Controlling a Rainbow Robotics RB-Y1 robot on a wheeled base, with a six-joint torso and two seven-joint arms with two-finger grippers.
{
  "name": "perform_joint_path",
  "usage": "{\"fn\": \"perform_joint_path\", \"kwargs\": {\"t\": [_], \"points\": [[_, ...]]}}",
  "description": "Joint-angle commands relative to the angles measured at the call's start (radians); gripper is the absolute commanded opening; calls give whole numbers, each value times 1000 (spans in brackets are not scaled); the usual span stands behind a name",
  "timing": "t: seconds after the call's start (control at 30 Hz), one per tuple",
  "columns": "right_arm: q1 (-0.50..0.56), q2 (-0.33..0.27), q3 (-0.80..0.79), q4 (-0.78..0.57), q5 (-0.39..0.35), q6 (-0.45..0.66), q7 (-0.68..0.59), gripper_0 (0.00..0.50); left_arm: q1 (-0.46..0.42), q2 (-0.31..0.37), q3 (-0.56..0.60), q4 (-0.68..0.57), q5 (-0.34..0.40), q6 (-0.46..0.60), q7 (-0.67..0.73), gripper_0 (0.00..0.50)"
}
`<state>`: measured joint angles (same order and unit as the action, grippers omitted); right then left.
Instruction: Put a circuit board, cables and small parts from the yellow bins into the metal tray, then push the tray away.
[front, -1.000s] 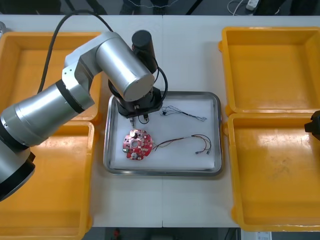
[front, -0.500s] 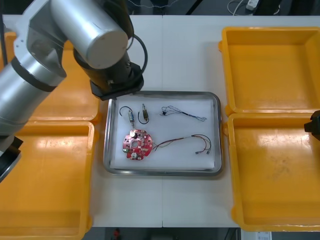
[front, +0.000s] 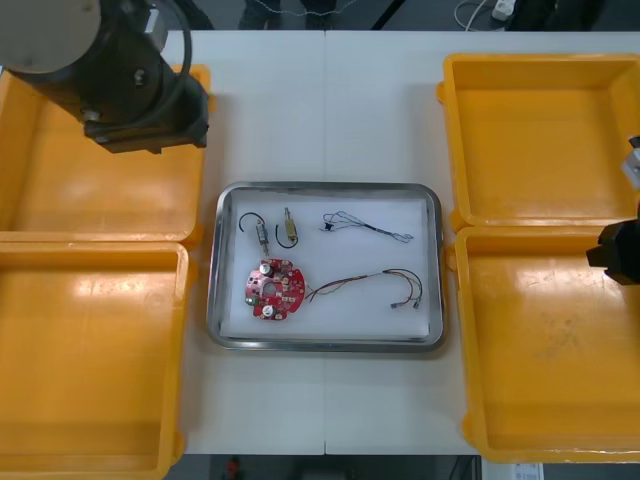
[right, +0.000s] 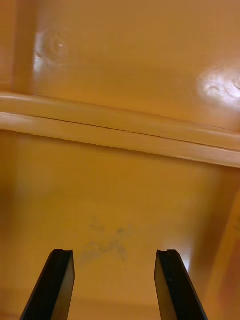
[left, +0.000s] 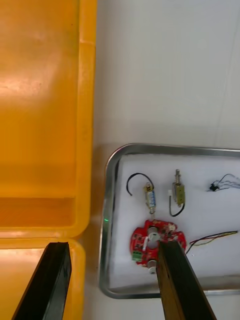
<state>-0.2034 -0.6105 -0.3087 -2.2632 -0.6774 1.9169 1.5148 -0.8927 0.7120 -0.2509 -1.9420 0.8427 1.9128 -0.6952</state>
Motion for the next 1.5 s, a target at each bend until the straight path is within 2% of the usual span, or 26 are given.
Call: {"fn": "perform_joint_path", "kwargs": {"t": [0.03,0.3,0.43,0.8,1.03,1.17,1.4,1.5], "points": [[-90,-52,71,-32,-22,3,-27,463,104,98,93,-94,39,7,36,500],[-200,-91,172,-30,-168,3,-16,464,245,167,200,-164,73,7,-26,500],[-248,-114,224,-32,-214,3,-15,463,311,181,266,-187,76,7,-86,500],[-373,-123,407,-36,-231,3,10,465,515,190,450,-238,79,7,-273,500],[-413,-123,553,-42,-220,3,28,464,620,191,512,-279,88,7,-313,500],[-461,-109,672,-41,-177,3,51,465,670,191,553,-301,102,7,-328,500],[-557,-8,859,-35,-70,3,82,465,716,191,598,-308,147,7,-346,500],[-587,37,915,-10,-48,3,94,465,738,191,607,-313,153,7,-353,500]]}}
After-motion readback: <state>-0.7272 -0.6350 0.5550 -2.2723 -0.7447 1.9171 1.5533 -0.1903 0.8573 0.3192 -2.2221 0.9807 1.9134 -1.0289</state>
